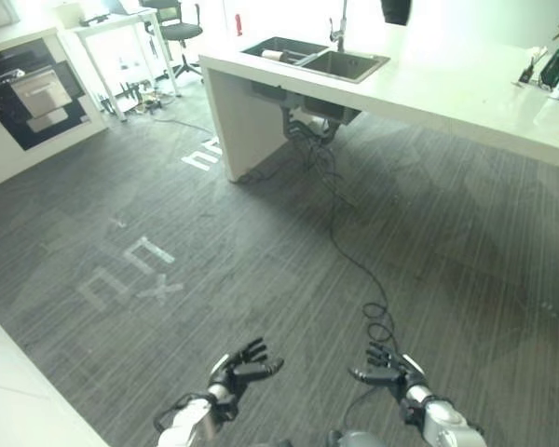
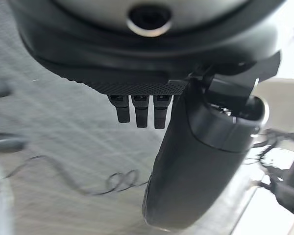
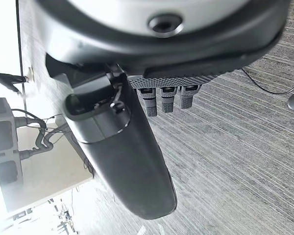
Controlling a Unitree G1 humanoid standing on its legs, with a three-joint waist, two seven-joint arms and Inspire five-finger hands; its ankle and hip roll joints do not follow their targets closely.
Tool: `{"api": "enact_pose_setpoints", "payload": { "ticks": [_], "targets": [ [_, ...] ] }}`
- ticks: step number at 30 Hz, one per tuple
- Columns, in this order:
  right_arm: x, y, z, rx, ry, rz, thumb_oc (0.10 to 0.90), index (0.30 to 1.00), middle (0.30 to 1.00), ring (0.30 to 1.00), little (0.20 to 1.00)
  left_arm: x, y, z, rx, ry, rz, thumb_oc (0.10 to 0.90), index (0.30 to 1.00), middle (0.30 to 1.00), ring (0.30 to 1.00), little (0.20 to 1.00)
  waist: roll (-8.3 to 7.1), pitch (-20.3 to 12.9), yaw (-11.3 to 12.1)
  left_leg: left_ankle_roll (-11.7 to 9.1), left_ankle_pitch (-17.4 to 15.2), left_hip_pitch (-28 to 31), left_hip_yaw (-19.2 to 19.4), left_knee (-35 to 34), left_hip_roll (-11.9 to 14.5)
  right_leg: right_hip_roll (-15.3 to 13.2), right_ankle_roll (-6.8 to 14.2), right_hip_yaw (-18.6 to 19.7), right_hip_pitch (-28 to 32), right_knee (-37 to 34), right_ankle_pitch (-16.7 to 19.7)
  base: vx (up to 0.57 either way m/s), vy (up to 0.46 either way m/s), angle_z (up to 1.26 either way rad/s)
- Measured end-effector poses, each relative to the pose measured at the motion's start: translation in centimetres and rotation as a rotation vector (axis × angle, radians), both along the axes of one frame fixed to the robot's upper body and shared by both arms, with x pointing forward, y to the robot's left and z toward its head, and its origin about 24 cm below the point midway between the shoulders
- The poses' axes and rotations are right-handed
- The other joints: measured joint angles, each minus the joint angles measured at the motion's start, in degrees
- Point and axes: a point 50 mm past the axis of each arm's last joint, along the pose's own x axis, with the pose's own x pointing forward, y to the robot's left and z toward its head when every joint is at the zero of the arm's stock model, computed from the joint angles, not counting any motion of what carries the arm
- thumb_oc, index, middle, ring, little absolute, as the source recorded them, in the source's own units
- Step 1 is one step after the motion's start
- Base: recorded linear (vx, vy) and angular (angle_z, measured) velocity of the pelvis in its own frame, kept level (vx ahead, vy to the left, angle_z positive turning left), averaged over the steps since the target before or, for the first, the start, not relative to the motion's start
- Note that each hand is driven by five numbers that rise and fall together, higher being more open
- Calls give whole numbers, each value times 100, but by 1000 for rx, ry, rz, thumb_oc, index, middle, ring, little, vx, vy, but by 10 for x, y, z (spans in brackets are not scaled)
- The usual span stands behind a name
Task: Place the dishes in the dishwasher.
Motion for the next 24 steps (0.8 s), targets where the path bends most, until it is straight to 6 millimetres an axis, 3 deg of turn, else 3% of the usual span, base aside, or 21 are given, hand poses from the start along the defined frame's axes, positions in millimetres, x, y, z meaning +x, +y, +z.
{"api": "enact_pose_setpoints", "payload": {
  "ticks": [6,19,20,22,23,24],
  "targets": [
    [-1,1,-1,1,3,1,800,900,900,900,900,-19,4,-13,-8,82,29,800,900,900,900,900,-14,3,17,-71,-40,-15,-68,8,-20,-28,0,-75,41,-10,-2,50,-2,6],
    [-1,1,0,3,1,6,800,900,900,900,900,-8,9,-6,87,24,82,800,900,900,900,900,-30,-4,12,-215,153,-63,-370,-122,-31,36,-22,-186,98,-109,-31,62,-64,16],
    [4,2,2,7,-11,34,800,900,900,900,900,3,15,1,119,-25,113,800,900,900,900,900,-293,251,57,-762,925,-115,-42,-26,-193,-94,-252,88,111,-51,-255,506,134,42],
    [8,4,4,9,-24,40,800,900,900,900,900,5,16,2,123,-32,114,800,900,900,900,900,-364,454,180,-837,1268,-229,-33,149,-231,-127,-364,166,116,14,-289,598,284,40],
    [9,-2,3,2,-36,6,800,900,900,900,900,11,10,6,110,-70,77,800,900,900,900,900,-171,697,174,-1103,845,-1243,52,1584,48,273,-274,418,242,-187,-164,383,251,54],
    [9,-6,3,-5,-22,-16,800,900,900,900,900,13,5,8,87,-96,80,800,900,900,900,900,-47,858,185,-1037,627,-1450,172,1315,200,460,-202,504,405,-320,-18,337,271,52]
  ]
}}
